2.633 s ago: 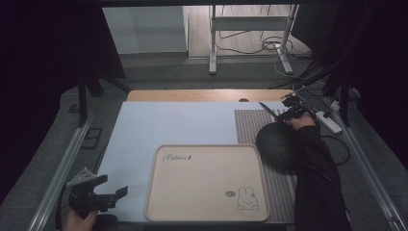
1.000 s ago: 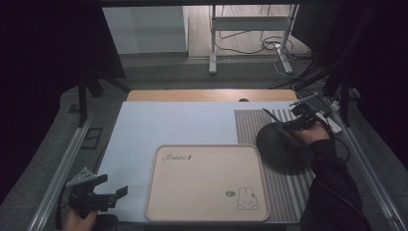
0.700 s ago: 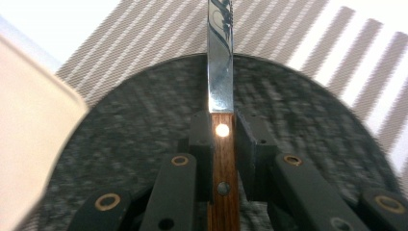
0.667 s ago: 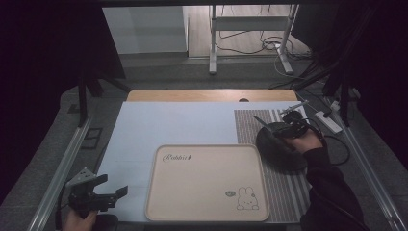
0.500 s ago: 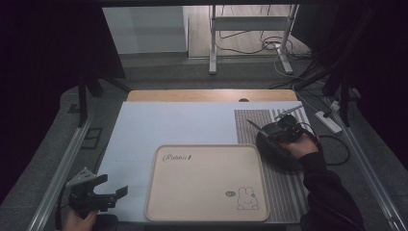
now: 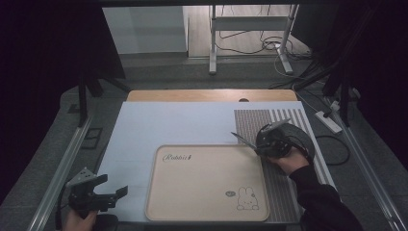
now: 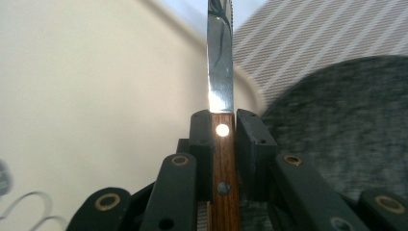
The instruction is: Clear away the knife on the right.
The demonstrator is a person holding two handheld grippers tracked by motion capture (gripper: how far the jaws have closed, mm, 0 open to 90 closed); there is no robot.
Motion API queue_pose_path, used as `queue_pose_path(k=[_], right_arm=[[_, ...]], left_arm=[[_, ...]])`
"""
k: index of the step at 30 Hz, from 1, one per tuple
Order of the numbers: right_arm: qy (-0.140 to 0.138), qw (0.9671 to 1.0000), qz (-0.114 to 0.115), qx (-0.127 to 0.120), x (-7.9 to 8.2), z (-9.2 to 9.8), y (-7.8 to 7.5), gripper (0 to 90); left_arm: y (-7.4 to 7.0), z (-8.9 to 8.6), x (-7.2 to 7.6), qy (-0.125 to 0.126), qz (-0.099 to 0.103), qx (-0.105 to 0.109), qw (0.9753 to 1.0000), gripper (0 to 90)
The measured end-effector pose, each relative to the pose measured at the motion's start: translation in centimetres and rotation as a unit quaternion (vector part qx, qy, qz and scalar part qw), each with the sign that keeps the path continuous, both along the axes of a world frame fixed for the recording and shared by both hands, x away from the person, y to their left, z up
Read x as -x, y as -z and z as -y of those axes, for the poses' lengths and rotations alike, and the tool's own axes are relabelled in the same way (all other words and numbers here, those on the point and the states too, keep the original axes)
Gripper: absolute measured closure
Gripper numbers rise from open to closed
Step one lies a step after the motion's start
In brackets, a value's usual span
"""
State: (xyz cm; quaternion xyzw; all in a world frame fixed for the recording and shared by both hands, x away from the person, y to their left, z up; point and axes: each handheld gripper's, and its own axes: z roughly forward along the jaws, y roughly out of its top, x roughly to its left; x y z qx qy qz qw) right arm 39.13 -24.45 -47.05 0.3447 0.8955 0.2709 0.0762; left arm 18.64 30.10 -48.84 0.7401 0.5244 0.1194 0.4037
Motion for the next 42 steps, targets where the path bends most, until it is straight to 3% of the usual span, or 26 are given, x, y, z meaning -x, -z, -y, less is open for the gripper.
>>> queue_pose_path(k=[7, 18, 21, 26, 29, 32, 34, 36, 38, 42], right_arm=[[-0.024, 0.9997, -0.002, -0.005, 3.4, -1.9, 0.3, 77.5], [-0.044, 0.999, -0.012, -0.003, 6.6, -4.6, 1.2, 77.5], [-0.047, 0.9986, -0.024, 0.002, 6.8, -5.3, 2.0, 77.4], [-0.057, 0.9974, -0.031, 0.031, 6.9, -6.1, 3.1, 76.9], [-0.059, 0.9973, -0.039, 0.023, 6.8, -6.0, 3.0, 70.0], [-0.058, 0.9977, -0.034, -0.008, 6.6, -5.7, 2.0, 68.3], [-0.069, 0.9972, -0.024, -0.014, 6.7, -5.8, 1.3, 79.0], [-0.093, 0.9955, -0.017, -0.01, 6.8, -6.6, 0.9, 89.6], [-0.118, 0.9927, -0.028, 0.001, 6.9, -7.8, 1.1, 89.6], [-0.152, 0.9872, -0.023, 0.045, 6.6, -9.9, 2.5, 89.7]], left_arm=[[0.0, 0.1, 0.0, 0.0, -0.001, -0.003, 1.0, 2.1], [0.0, 0.1, 0.0, 0.0, 0.0, -0.003, 1.0, 2.1], [0.0, 0.1, -0.1, 0.001, -0.001, -0.003, 1.0, 2.1], [0.0, 0.1, -0.1, 0.0, -0.001, -0.003, 1.0, 2.1], [0.0, 0.1, -0.1, 0.0, -0.001, -0.003, 1.0, 2.1], [0.0, 0.1, -0.1, 0.0, -0.001, -0.004, 1.0, 2.1], [0.0, 0.1, -0.1, 0.001, -0.001, -0.005, 1.0, 2.1], [0.0, 0.1, -0.1, 0.001, -0.001, -0.004, 1.0, 2.1], [0.0, 0.1, -0.1, 0.001, -0.001, -0.004, 1.0, 2.1], [0.0, 0.1, -0.1, 0.001, -0.001, -0.005, 1.0, 2.1]])
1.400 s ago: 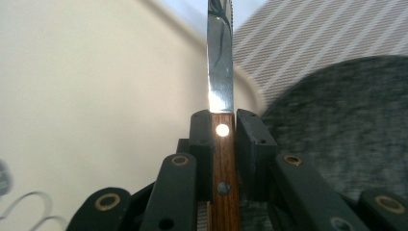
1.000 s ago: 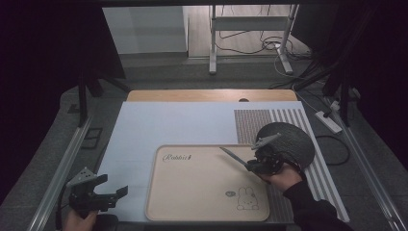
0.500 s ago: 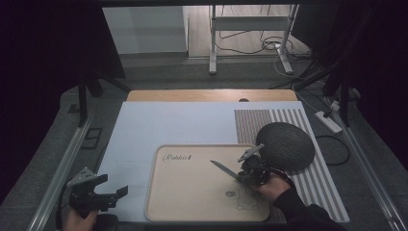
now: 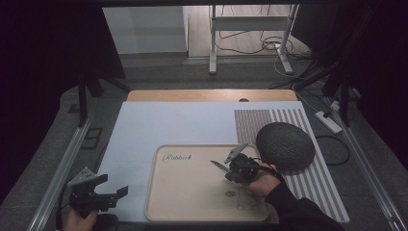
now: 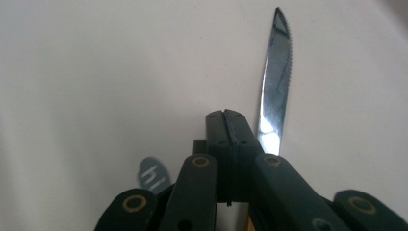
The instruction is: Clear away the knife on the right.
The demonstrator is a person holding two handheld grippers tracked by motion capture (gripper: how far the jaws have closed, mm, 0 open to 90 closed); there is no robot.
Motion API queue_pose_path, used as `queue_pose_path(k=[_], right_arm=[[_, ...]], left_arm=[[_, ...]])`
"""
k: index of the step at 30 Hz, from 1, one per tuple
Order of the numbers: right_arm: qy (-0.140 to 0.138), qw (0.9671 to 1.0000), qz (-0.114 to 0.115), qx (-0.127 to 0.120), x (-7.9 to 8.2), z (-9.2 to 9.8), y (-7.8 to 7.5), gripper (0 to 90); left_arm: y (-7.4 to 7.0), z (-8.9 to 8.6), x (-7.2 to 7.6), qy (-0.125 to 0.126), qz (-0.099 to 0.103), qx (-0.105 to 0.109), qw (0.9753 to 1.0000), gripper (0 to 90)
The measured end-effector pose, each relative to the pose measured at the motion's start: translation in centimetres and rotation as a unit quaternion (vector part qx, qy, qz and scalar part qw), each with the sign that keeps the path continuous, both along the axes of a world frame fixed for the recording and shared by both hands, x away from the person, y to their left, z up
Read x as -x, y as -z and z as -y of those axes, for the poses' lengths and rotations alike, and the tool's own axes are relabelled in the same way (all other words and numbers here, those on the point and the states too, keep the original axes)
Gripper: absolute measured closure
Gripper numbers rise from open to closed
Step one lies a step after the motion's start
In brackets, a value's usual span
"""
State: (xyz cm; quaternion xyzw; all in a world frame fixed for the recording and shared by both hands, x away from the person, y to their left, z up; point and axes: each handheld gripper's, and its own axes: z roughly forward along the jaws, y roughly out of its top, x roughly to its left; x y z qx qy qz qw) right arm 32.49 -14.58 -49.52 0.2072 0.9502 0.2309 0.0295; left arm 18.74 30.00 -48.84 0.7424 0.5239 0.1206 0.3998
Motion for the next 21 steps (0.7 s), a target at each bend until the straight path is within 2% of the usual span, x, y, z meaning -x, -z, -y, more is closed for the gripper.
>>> queue_pose_path(k=[3, 5, 7, 13, 21], right_arm=[[0.003, 0.9999, 0.001, 0.011, -0.4, -0.1, 0.5, 89.7], [0.016, 0.9998, -0.01, 0.007, -0.8, 0.7, 0.7, 89.6], [0.026, 0.9996, -0.009, 0.008, -1.0, 1.3, 0.7, 89.6], [0.056, 0.9982, -0.023, -0.001, -1.3, 3.3, 0.6, 89.6], [0.078, 0.9963, -0.035, -0.004, -1.3, 5.4, 0.5, 89.6]], left_arm=[[0.0, 0.0, 0.0, 0.0, 0.0, 0.0, 1.0, 2.1], [0.0, 0.0, 0.1, -0.001, 0.001, 0.001, 1.0, 2.1], [0.0, 0.0, 0.1, 0.001, 0.001, -0.001, 1.0, 2.1], [0.0, 0.0, 0.1, 0.001, 0.001, -0.002, 1.0, 2.1], [0.0, 0.0, 0.1, 0.001, 0.001, -0.004, 1.0, 2.1]])
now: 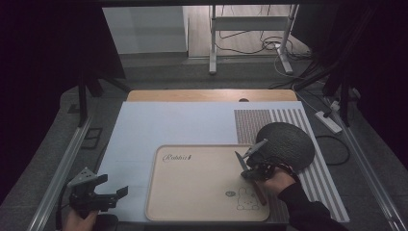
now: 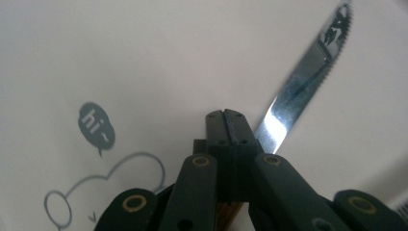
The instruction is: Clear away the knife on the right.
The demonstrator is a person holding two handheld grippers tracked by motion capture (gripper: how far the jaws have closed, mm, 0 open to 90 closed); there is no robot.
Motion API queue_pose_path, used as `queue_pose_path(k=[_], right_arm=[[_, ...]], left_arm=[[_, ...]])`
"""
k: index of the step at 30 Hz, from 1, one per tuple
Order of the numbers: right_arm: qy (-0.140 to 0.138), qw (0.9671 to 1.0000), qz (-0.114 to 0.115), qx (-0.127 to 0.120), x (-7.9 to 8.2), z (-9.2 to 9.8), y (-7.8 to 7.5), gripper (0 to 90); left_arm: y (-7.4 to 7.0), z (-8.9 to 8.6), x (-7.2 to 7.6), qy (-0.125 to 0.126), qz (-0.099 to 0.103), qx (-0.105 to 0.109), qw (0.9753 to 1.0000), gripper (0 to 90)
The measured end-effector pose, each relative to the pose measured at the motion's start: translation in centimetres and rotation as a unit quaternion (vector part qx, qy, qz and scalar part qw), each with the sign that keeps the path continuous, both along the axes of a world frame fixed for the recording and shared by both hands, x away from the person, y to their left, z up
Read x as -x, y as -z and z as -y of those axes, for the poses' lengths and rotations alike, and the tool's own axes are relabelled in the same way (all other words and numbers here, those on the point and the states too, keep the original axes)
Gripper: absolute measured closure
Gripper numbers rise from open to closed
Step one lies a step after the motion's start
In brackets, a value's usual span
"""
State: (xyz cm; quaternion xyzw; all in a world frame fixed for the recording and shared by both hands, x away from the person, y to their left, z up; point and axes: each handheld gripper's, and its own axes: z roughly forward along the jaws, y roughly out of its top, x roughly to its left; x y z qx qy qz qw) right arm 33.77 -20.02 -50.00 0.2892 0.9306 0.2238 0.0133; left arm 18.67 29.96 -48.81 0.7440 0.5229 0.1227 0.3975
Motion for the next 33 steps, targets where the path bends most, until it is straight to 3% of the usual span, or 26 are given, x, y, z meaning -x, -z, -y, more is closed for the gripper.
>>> queue_pose_path(k=[10, 16, 22, 26, 28, 33], right_arm=[[0.027, 0.9996, -0.008, 0.005, -0.2, 2.2, -0.2, 89.6], [0.025, 0.9997, -0.006, 0.004, -0.2, 2.1, -0.4, 86.0], [0.02, 0.9995, 0.021, -0.01, 0.0, 1.6, -1.0, 72.9], [0.029, 0.9985, 0.045, -0.012, 0.1, 1.3, -1.5, 56.5], [0.03, 0.9984, 0.045, -0.013, 0.2, 1.3, -1.6, 54.1], [0.026, 0.9975, 0.064, -0.011, 0.6, 0.6, -1.9, 33.8]], left_arm=[[0.0, 0.1, -0.1, -0.001, 0.0, -0.002, 1.0, 2.4], [0.0, 0.1, -0.1, -0.001, -0.001, -0.003, 1.0, 2.5], [0.0, 0.1, -0.1, -0.001, -0.001, -0.003, 1.0, 2.5], [0.0, 0.1, -0.1, 0.0, -0.001, -0.003, 1.0, 2.5], [0.0, 0.1, -0.1, -0.001, -0.001, -0.002, 1.0, 2.5], [0.0, 0.1, -0.1, 0.0, -0.001, -0.002, 1.0, 2.5]])
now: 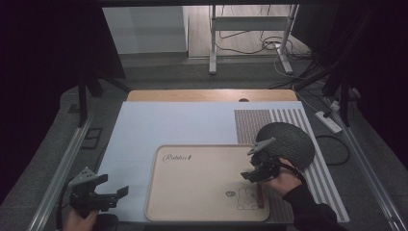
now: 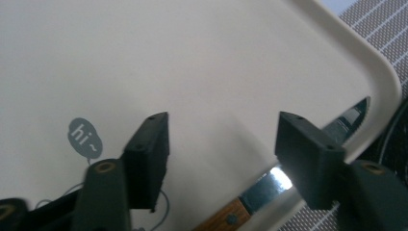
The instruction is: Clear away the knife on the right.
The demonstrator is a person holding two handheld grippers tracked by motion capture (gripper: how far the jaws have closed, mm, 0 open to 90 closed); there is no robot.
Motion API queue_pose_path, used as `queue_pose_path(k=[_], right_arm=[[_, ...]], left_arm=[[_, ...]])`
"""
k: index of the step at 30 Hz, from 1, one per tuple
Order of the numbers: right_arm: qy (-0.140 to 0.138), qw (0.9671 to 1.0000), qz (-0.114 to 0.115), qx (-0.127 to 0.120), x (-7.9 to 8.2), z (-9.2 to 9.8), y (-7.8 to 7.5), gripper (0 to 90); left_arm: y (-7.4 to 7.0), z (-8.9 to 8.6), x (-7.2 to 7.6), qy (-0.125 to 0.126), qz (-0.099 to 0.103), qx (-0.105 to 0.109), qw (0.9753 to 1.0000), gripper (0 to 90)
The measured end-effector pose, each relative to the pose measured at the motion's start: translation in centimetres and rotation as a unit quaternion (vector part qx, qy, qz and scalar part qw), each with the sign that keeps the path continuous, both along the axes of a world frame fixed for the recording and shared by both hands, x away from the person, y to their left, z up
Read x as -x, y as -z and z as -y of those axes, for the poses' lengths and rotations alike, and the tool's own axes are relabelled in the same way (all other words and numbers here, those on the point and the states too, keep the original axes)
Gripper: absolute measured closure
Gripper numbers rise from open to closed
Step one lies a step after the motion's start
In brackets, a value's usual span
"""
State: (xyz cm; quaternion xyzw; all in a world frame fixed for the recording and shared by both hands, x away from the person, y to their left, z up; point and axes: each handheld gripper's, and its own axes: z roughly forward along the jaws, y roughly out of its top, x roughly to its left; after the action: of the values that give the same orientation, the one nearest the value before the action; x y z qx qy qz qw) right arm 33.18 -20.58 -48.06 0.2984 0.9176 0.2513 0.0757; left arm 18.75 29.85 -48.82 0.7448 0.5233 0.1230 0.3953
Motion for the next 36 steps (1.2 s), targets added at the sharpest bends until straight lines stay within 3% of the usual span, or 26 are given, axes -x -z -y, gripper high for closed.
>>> queue_pose_path(k=[5, 7, 15, 22, 23, 36], right_arm=[[0.005, 1.0, 0.003, -0.007, 0.0, -0.1, -0.3, 27.3], [0.005, 0.9999, -0.007, -0.014, 0.0, 0.1, -0.4, 26.7], [0.008, 0.9998, 0.01, -0.016, 0.2, 0.6, -0.8, 15.4], [0.022, 0.9991, 0.017, -0.032, 0.4, 1.6, -1.2, 8.6], [0.027, 0.9988, 0.018, -0.036, 0.4, 1.9, -1.2, 3.9], [0.052, 0.9972, 0.029, -0.045, 1.2, 3.6, -1.2, 0.0]], left_arm=[[0.0, 0.0, 0.0, 0.0, -0.001, 0.001, 1.0, 2.5], [0.0, 0.0, 0.0, 0.0, 0.0, 0.001, 1.0, 2.5], [0.0, -0.1, 0.0, -0.002, -0.001, 0.004, 1.0, 2.5], [0.0, -0.1, 0.0, -0.002, -0.001, 0.005, 1.0, 2.5], [0.0, -0.1, 0.0, -0.001, -0.001, 0.005, 1.0, 2.5], [0.0, -0.1, 0.0, -0.001, 0.0, 0.006, 1.0, 2.4]])
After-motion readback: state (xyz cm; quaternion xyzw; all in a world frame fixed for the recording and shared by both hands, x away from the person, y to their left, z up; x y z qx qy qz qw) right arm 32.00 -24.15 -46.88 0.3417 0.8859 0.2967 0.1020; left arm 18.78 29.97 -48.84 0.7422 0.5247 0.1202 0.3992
